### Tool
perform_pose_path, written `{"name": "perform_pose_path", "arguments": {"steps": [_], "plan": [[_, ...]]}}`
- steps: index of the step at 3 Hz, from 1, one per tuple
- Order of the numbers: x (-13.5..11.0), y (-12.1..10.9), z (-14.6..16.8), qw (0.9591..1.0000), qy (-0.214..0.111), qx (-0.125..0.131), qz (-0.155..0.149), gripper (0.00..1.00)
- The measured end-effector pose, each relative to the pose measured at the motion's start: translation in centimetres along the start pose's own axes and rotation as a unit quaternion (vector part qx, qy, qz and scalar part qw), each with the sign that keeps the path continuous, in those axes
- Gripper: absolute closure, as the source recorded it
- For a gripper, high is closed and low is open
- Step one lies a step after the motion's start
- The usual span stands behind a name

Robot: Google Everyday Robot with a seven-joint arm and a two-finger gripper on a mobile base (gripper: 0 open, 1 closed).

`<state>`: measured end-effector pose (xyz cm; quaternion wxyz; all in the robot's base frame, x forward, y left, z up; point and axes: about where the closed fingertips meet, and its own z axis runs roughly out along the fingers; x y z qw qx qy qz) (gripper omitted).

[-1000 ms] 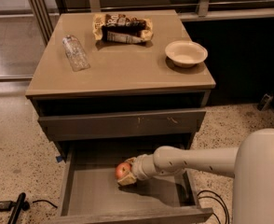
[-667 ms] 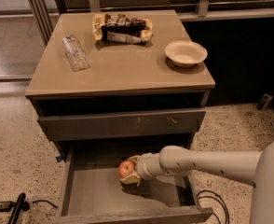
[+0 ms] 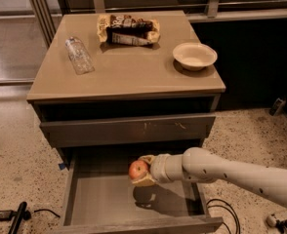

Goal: Pick apple from middle drawer and place on counter

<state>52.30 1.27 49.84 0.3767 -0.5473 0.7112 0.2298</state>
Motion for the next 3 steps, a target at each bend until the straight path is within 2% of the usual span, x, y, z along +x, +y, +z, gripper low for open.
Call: {"name": "perform_pose_path", "arguments": {"steps": [1, 3], "plan": [[-4.3, -0.2, -4.8, 0.9989, 0.021, 0.012, -0.041, 1.00], [-11.7, -2.1, -13.8, 0.9919, 0.061, 0.056, -0.097, 1.00]]}}
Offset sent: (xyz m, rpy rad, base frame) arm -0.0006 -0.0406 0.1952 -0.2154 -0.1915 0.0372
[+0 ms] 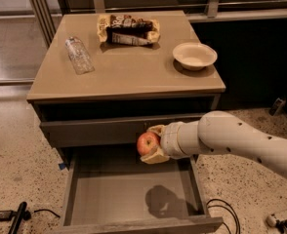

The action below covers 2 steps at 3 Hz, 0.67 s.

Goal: Pick apple from middle drawer and place on counter

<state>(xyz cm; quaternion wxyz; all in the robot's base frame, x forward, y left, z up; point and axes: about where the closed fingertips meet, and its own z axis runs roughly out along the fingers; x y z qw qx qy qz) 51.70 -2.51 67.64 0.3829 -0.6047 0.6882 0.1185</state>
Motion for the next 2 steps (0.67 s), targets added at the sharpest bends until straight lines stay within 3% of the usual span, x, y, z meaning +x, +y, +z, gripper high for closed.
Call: {"name": "perform_pose_path", "arguments": {"steps": [1, 2], "plan": [[-1.7, -3.5, -4.9, 0.9995, 0.002, 0.030, -0.008, 1.00], [-2.9, -7.5, -8.3, 0.9987, -0.020, 0.046, -0.011, 1.00]]}}
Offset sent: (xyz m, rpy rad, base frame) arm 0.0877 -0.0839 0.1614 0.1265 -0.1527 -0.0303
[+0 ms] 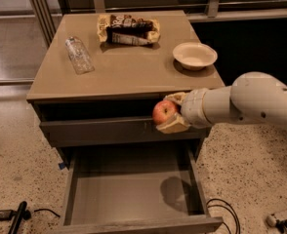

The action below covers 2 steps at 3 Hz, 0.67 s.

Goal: Pick apple from middle drawer and place on counter

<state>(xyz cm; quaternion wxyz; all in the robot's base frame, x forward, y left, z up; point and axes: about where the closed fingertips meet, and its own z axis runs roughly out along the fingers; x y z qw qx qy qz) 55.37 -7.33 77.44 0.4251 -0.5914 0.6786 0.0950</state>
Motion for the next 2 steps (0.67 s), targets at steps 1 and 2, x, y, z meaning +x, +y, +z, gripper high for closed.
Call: {"name": "perform_pose_path", "arguments": {"steps": [1, 2], "plan": [[-1.36, -1.72, -0.83, 0.9998, -0.008, 0.014, -0.007, 1.00], [-1.37, -1.72, -0.83, 0.9998, -0.008, 0.014, -0.007, 1.00]]}}
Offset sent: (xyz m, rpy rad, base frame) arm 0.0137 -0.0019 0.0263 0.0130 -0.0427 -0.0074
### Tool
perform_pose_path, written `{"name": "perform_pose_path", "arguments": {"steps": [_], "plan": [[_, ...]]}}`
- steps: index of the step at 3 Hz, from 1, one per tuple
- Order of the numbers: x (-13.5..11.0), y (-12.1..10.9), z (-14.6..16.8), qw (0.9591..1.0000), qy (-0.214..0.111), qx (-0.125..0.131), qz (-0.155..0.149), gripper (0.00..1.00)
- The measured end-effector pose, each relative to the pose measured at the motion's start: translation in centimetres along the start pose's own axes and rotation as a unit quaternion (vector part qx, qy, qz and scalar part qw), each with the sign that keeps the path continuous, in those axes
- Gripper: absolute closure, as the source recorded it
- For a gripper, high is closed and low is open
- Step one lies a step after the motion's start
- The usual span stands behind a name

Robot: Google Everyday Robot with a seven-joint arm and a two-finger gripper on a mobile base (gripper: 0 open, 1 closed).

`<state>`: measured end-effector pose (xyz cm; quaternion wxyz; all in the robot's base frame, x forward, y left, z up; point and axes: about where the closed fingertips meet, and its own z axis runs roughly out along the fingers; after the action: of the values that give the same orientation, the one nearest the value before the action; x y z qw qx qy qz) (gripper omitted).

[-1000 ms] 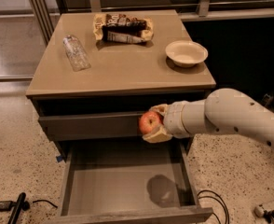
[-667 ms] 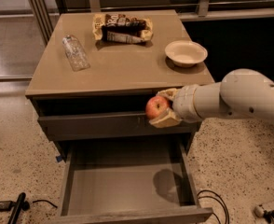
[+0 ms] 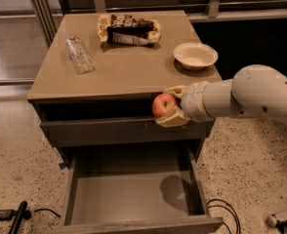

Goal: Pick apple from middle drawer and place on counter

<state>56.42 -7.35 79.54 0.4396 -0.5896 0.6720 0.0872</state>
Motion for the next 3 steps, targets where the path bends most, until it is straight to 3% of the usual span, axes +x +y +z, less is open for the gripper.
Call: {"name": "perform_pose_path", "arguments": {"steps": [1, 2, 3], "plan": [[-1.2, -1.8, 0.6, 0.9999, -0.006, -0.005, -0.012, 1.00], [-3.9, -5.2, 1.4, 0.9988, -0.034, -0.023, -0.028, 1.00], [-5.7, -7.0, 2.1, 0.9969, -0.061, -0.041, -0.029, 1.00]]}}
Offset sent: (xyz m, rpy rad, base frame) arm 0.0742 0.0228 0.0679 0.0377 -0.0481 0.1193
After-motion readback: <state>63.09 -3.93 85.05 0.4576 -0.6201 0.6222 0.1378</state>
